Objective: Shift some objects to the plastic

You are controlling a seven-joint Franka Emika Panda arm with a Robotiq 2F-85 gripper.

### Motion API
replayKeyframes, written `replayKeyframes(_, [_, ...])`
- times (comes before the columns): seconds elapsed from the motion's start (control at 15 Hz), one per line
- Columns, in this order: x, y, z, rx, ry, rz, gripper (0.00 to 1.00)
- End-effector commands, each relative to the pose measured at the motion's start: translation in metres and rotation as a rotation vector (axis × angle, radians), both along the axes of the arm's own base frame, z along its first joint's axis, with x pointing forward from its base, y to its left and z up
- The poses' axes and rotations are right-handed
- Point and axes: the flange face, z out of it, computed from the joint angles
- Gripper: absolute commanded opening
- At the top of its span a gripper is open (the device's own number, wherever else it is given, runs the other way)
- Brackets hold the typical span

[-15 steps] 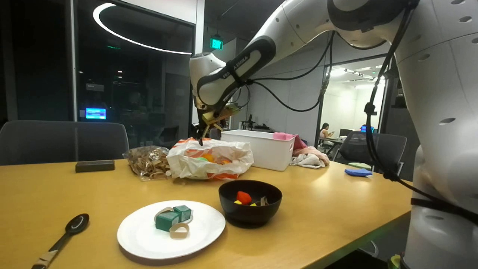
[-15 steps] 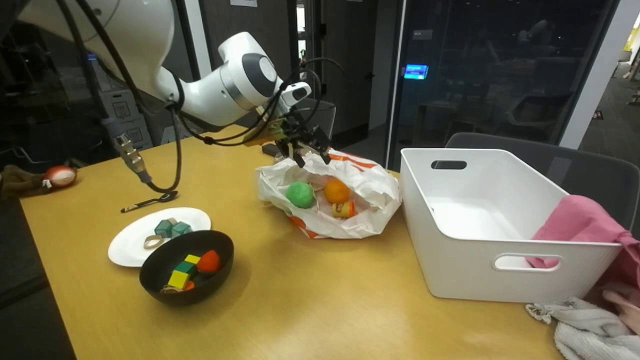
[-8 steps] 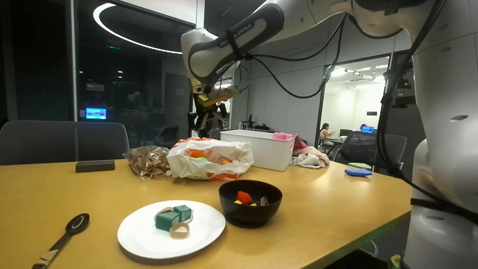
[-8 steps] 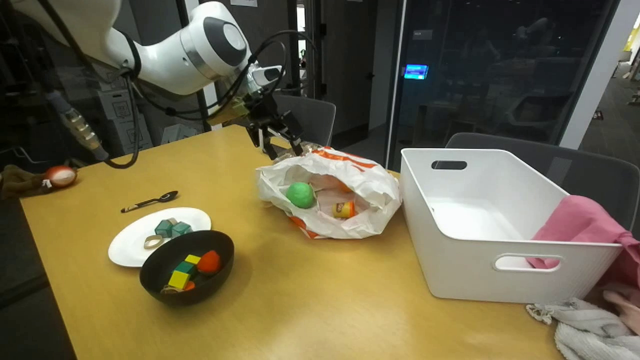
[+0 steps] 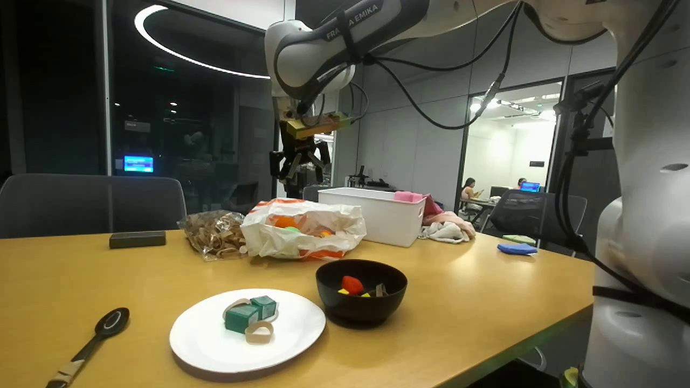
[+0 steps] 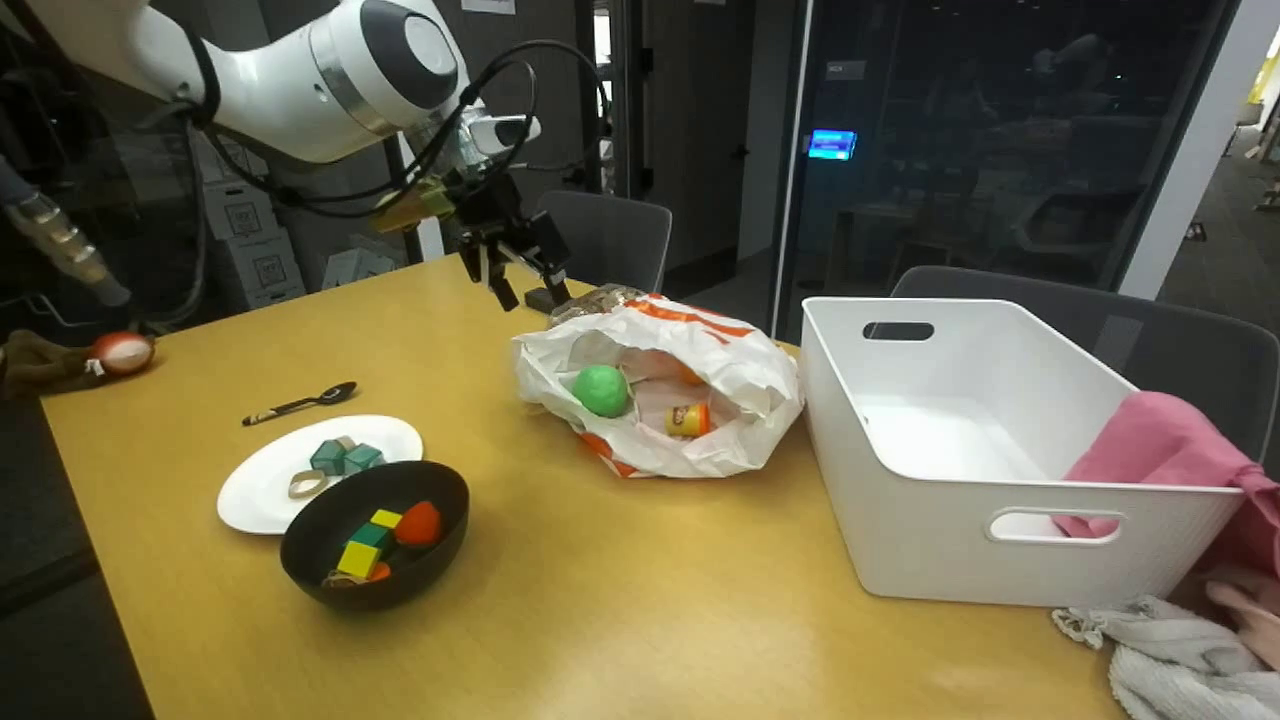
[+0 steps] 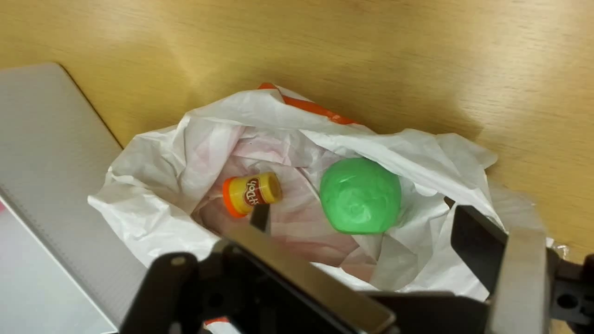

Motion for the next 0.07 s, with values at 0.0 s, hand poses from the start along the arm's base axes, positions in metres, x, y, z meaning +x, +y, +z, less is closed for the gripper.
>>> replayKeyframes(0.0, [0.0011, -0.0006, -0.0024, -0.001, 0.005, -0.001, 1.0])
